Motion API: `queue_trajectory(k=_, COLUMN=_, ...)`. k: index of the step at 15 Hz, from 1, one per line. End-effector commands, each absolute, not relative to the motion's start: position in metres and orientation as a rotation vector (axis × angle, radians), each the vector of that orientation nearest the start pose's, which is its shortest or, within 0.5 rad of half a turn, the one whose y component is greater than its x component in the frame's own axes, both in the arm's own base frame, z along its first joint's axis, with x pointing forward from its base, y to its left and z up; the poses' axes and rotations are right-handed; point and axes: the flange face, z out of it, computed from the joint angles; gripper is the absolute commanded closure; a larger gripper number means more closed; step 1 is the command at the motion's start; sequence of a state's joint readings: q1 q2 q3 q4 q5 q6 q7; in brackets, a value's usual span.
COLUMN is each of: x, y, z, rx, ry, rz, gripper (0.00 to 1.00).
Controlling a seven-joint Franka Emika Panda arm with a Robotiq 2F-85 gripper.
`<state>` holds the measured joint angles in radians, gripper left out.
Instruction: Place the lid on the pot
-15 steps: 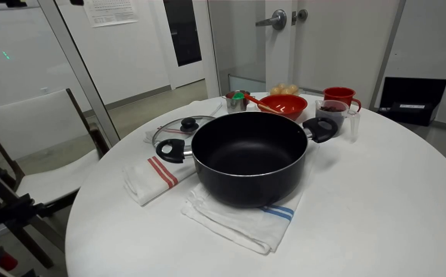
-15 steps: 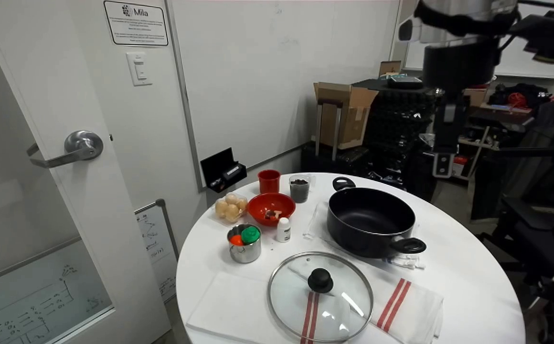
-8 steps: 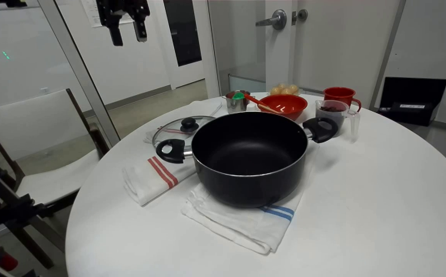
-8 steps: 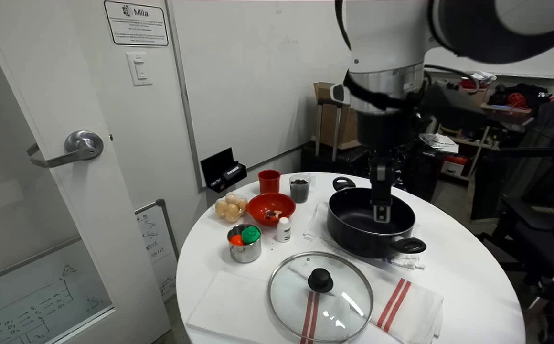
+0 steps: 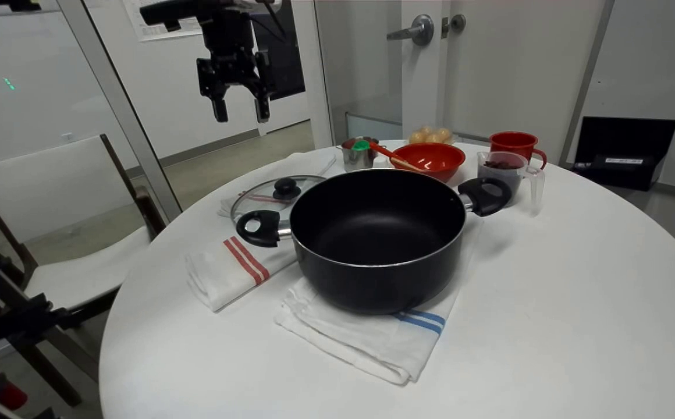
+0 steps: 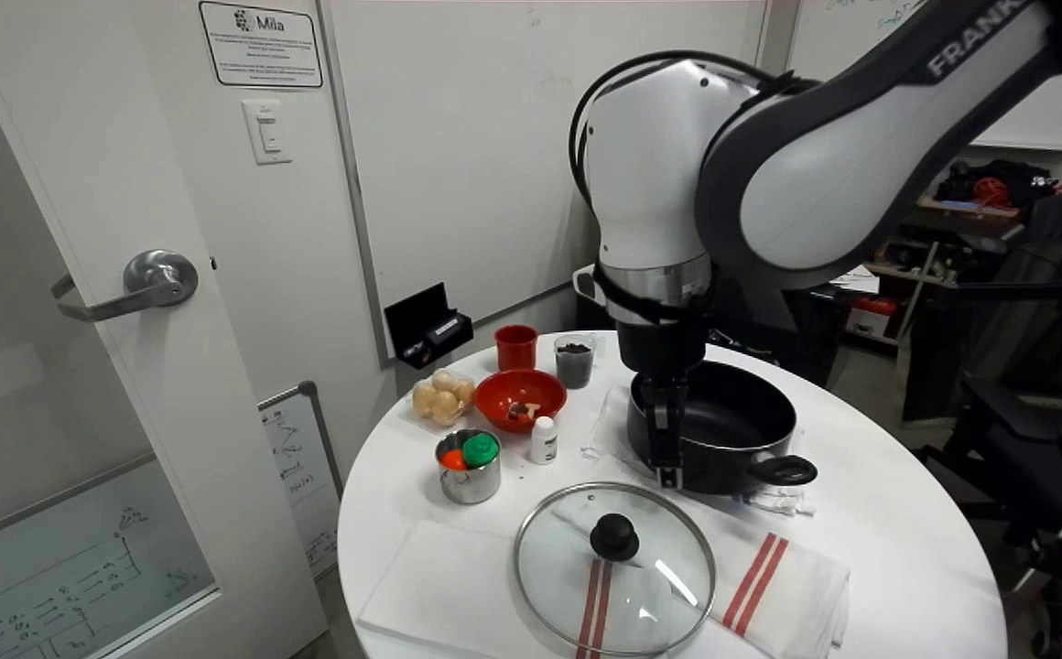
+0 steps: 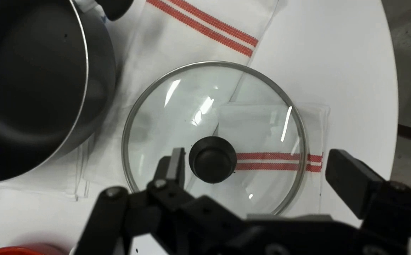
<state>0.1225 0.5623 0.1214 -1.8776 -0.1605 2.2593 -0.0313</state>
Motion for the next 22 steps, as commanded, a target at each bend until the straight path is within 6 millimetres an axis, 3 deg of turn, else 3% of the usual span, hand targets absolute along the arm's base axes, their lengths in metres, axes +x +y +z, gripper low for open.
queue_trajectory(k=1, x=0.622, y=0.138, z=0.162, rx=-3.104, ry=-0.694, rz=0.25, gripper=0.0)
queue_trajectory(k=11, x=0.647, y=0.139, z=0.089, rx=-3.031, ry=-0.877, rz=0.285, gripper=0.0)
queue_trajectory(k=22, x=0.672, y=0.134, z=0.047, rx=-3.004, ry=-0.926, rz=0.282, gripper=0.0)
